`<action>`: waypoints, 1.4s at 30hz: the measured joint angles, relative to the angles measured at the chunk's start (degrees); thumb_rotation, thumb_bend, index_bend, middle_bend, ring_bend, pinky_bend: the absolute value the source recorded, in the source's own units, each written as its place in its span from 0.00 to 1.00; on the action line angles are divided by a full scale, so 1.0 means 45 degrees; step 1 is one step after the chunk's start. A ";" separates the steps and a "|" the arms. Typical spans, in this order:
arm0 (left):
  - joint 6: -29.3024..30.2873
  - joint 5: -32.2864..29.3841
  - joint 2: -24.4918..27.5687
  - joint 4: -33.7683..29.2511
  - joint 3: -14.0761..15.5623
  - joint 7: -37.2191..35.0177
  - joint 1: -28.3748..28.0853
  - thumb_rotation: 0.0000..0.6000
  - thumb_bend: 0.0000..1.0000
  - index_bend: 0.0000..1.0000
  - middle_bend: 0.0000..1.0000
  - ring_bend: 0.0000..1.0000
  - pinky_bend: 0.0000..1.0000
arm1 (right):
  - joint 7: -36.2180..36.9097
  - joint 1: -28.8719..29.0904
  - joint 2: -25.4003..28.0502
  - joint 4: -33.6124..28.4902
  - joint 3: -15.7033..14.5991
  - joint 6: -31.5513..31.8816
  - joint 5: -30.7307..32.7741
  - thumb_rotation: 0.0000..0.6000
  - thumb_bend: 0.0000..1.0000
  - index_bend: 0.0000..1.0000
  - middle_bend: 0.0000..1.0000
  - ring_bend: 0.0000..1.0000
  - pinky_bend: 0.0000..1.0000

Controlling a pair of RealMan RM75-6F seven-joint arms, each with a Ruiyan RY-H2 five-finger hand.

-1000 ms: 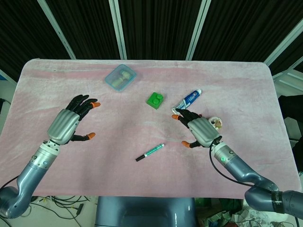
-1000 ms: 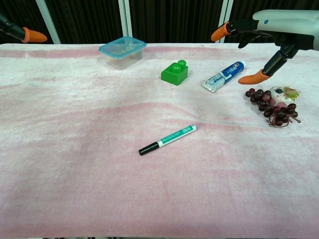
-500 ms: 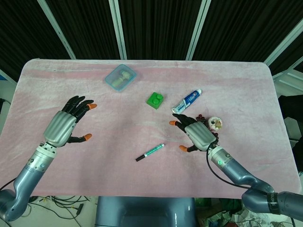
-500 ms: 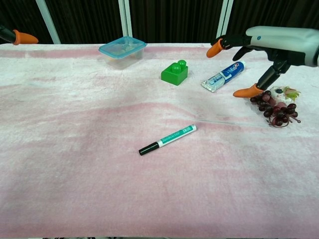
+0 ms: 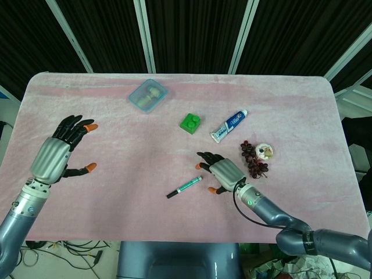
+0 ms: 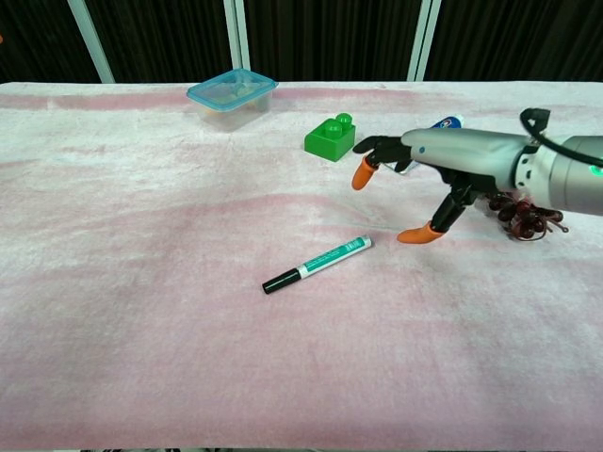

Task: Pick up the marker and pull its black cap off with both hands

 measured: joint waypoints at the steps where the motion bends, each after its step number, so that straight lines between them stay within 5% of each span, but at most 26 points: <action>1: 0.0030 0.0039 0.0013 -0.0010 0.0015 -0.0054 0.0023 1.00 0.17 0.14 0.12 0.00 0.02 | -0.0071 0.0102 -0.0348 0.0275 -0.0012 -0.0114 0.0108 1.00 0.18 0.31 0.00 0.00 0.15; 13: 0.0193 0.0206 0.0009 0.0033 0.0102 -0.0136 0.0151 1.00 0.17 0.15 0.12 0.00 0.03 | -0.0219 0.0536 -0.2267 0.2138 0.0015 -0.0297 0.0464 1.00 0.22 0.41 0.00 0.00 0.15; 42: 0.0353 0.0028 -0.0386 0.0503 -0.0027 0.0372 0.0221 1.00 0.17 0.16 0.12 0.00 0.03 | 0.0684 0.0823 -0.3627 0.3687 0.0108 -0.0593 0.0394 1.00 0.26 0.48 0.00 0.00 0.15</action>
